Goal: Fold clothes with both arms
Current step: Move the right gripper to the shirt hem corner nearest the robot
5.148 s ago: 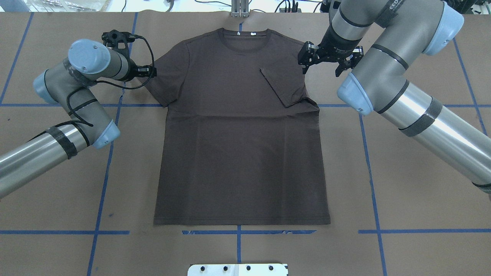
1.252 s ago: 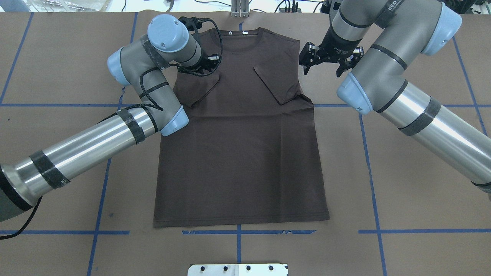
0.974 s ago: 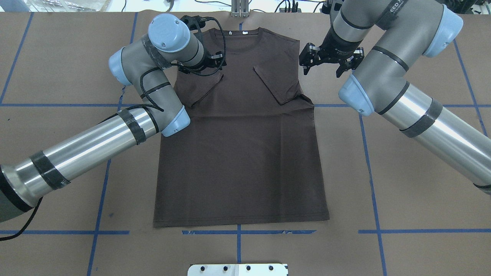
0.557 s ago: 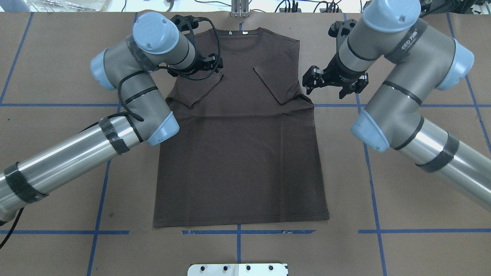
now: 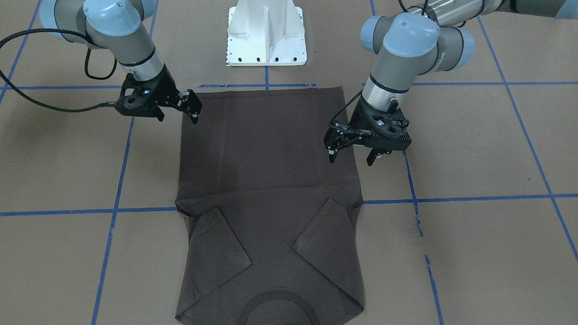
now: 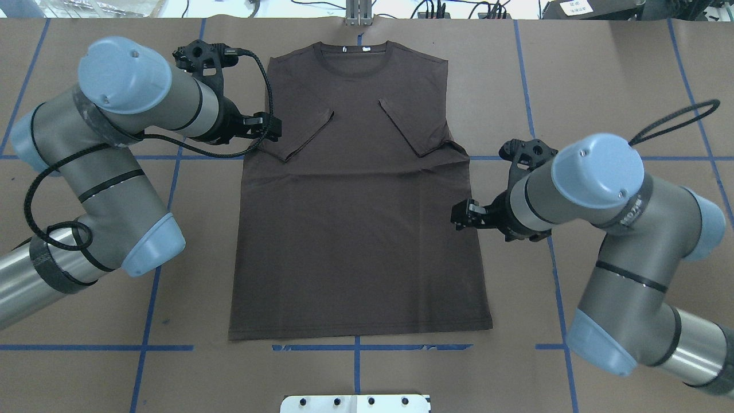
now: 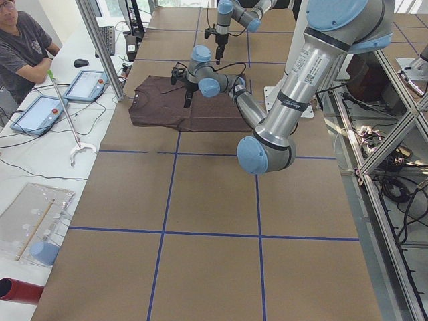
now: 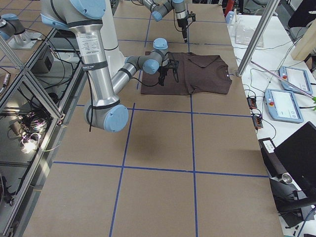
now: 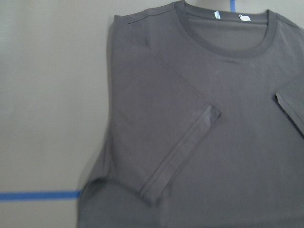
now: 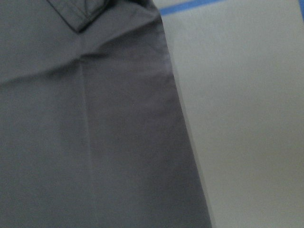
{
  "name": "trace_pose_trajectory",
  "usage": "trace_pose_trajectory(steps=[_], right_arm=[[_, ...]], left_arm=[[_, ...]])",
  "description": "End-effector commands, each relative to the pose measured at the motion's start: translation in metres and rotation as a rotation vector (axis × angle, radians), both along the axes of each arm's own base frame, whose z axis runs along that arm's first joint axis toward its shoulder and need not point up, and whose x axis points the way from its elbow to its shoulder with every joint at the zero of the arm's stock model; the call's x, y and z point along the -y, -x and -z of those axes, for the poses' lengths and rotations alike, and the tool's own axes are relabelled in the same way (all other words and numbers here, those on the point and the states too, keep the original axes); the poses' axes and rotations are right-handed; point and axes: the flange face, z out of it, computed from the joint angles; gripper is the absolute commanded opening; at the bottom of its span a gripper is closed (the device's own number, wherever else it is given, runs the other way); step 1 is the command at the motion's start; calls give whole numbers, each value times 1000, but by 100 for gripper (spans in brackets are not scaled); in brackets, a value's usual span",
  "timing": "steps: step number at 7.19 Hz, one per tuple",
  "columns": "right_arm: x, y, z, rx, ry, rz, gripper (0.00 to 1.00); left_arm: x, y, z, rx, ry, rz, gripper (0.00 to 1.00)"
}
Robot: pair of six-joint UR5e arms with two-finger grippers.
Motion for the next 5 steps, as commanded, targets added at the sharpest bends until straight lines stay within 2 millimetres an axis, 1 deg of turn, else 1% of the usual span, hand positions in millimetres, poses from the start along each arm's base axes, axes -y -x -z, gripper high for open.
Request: trace_pose_trajectory(steps=[1, 2, 3, 4, 5], right_arm=[[-76, 29, -46, -63, -44, -11, 100], [-96, 41, -54, -82, -44, -1, 100], [-109, 51, -61, -93, -6, -6, 100], [-116, 58, -66, -101, -2, 7, 100], [-118, 61, -68, -107, 1, 13, 100]], left_arm=[[-5, 4, 5, 3, -6, 0, 100], [-6, 1, 7, 1, -8, -5, 100], [-7, 0, 7, 2, -6, -4, 100], [-7, 0, 5, 4, -6, -3, 100], [-6, 0, 5, 4, -6, -3, 100]])
